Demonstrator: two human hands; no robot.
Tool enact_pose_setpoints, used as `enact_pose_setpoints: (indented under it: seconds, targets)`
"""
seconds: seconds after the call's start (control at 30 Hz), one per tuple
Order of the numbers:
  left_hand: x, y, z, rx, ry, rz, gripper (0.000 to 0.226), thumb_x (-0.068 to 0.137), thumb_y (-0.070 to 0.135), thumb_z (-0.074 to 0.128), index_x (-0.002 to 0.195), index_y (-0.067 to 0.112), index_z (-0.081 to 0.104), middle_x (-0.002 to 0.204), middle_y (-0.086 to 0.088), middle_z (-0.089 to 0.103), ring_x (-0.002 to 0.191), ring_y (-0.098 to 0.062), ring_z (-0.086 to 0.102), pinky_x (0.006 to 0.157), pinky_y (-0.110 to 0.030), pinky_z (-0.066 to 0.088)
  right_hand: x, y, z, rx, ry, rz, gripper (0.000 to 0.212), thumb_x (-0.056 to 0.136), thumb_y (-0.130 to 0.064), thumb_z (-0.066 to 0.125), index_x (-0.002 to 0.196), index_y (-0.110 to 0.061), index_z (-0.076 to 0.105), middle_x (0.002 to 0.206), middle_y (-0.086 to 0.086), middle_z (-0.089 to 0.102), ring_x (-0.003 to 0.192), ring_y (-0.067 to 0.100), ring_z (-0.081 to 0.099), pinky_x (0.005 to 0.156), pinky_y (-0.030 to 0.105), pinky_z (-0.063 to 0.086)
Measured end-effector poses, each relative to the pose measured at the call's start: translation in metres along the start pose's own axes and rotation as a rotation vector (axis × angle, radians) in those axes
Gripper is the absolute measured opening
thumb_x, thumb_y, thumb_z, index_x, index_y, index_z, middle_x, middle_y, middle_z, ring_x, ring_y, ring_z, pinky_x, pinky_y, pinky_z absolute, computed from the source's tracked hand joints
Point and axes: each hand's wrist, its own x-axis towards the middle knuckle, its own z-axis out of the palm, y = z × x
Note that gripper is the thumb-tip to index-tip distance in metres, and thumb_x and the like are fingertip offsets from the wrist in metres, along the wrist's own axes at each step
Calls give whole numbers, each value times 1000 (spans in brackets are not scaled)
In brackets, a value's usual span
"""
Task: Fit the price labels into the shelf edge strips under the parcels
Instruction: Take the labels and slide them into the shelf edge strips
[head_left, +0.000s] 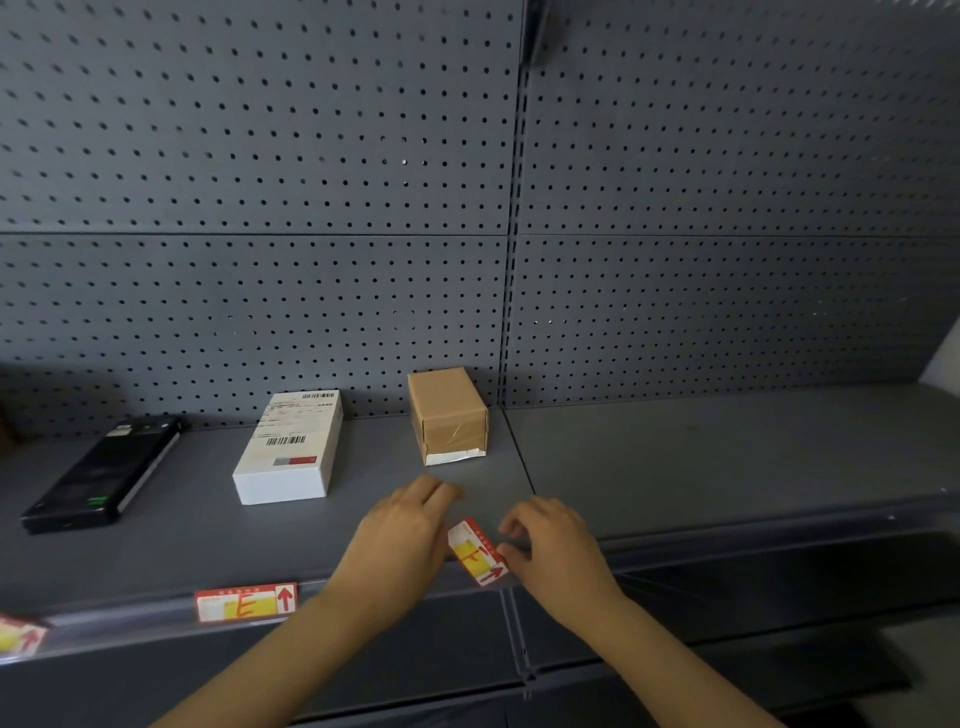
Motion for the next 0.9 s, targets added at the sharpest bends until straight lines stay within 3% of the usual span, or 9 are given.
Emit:
enact_pose_setpoints:
  seconds: [0.1, 0.23, 0.4, 0.57, 0.63, 0.77, 0.9]
  targets:
    - [10, 1, 3, -1, -3, 14, 38, 90, 16, 58, 127, 21, 54, 121, -1, 59, 105, -20, 60, 86, -30, 50, 0, -2, 1, -9, -37, 7, 10, 88, -24, 64, 97, -19, 66, 100, -3, 68, 89, 10, 59, 78, 23, 49]
    - [13, -1, 9, -39, -95, 42, 19, 90, 15, 58, 105, 21, 67, 102, 0, 65, 87, -16, 63, 74, -27, 53, 0, -9, 7, -35, -81, 28, 15, 89, -28, 63, 101, -18, 67, 101, -1, 71, 89, 13, 65, 77, 30, 55]
    - [6, -11, 12, -95, -107, 24, 19, 84, 5, 60, 87, 20, 72, 90, 1, 68, 78, -14, 63, 70, -29, 54, -2, -11, 16, -42, -60, 14, 9, 90, -21, 61, 95, -17, 67, 99, 0, 69, 86, 14, 63, 74, 31, 55]
    - [-10, -18, 10, -102, -115, 14, 18, 82, 6, 66, 88, 21, 74, 90, 2, 66, 77, -13, 64, 67, -23, 54, 3, -13, 17, -114, -74, -143, 13, 89, -14, 55, 95, -15, 67, 99, 3, 66, 90, 19, 59, 72, 30, 46]
    - [-14, -17, 8, -55, -119, 5, 18, 77, 7, 72, 83, 24, 75, 85, 3, 65, 72, -13, 64, 61, -21, 51, 6, -15, 16, -162, -99, -208, 18, 89, -9, 52, 97, -13, 67, 100, 6, 66, 92, 23, 57, 73, 29, 39]
    - [-19, -20, 4, 14, -157, -4, 30, 54, 3, 85, 67, 27, 73, 68, 7, 66, 57, -10, 64, 48, -15, 47, 9, -17, 20, -196, -114, -273, 19, 89, -7, 53, 98, -13, 68, 99, 8, 66, 92, 26, 58, 75, 35, 45]
    - [-24, -21, 11, 24, -167, -40, 19, 76, 5, 73, 88, 20, 77, 87, -1, 69, 77, -18, 66, 66, -17, 42, 11, -16, 27, -253, -146, -287, 20, 89, -7, 55, 102, -13, 69, 99, 8, 64, 90, 26, 59, 76, 38, 51]
